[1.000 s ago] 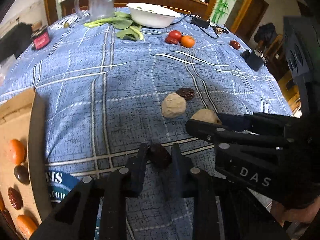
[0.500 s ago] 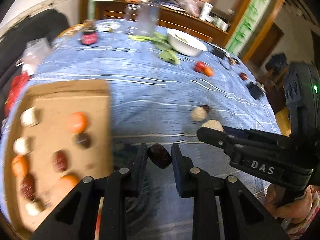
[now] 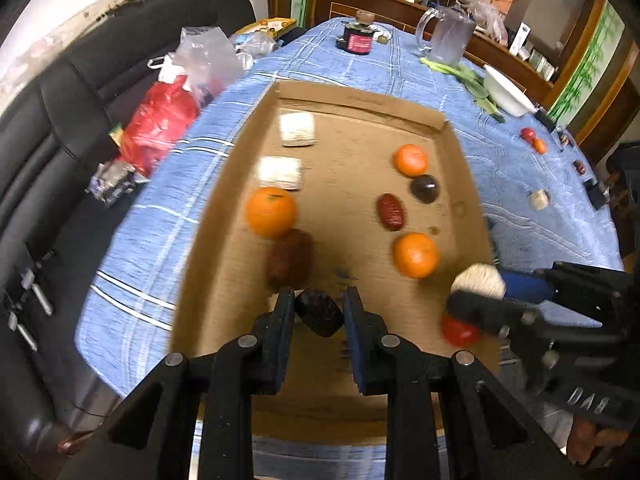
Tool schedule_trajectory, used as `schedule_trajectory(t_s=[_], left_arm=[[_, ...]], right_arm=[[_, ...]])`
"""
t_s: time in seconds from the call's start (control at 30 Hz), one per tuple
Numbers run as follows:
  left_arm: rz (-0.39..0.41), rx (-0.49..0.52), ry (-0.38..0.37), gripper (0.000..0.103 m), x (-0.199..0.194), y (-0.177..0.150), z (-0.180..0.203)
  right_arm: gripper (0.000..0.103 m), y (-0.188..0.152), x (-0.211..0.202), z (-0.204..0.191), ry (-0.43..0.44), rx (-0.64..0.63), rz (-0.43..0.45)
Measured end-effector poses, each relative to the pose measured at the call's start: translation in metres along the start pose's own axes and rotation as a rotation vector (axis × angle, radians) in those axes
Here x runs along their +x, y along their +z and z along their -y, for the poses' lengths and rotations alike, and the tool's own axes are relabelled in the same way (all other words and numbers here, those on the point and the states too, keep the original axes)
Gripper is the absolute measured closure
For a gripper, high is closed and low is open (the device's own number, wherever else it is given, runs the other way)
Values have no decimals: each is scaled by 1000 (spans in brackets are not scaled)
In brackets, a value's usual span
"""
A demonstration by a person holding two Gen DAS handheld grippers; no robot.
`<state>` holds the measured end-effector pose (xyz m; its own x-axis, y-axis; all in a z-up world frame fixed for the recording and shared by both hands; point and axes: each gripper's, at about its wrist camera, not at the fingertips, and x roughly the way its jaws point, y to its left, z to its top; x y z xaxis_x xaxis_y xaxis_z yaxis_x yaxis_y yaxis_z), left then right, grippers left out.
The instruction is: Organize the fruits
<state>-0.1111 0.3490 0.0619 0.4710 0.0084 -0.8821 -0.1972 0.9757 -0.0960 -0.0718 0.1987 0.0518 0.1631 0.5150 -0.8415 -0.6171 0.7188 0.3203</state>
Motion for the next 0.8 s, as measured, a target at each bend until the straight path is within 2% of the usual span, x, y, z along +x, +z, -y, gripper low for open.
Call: schedule_trajectory(t_s=[0.13, 0.27, 0.33, 0.5, 0.8], left_arm=[[4, 32, 6, 79, 0, -2, -3], [12, 18, -30, 79, -1, -2, -10], [9, 13, -29, 76, 0, 0, -12], [-7, -21, -43, 60, 2, 0, -17], [56, -24, -38, 55, -22, 10, -5]], right_arm=[[66, -3, 19, -14, -7, -23, -34], [66, -2, 28, -16, -16, -9, -45], [65, -2, 31, -15, -18, 4, -46], [65, -2, 32, -14, -24, 23, -41], [62, -1, 7, -6, -31, 41, 24]])
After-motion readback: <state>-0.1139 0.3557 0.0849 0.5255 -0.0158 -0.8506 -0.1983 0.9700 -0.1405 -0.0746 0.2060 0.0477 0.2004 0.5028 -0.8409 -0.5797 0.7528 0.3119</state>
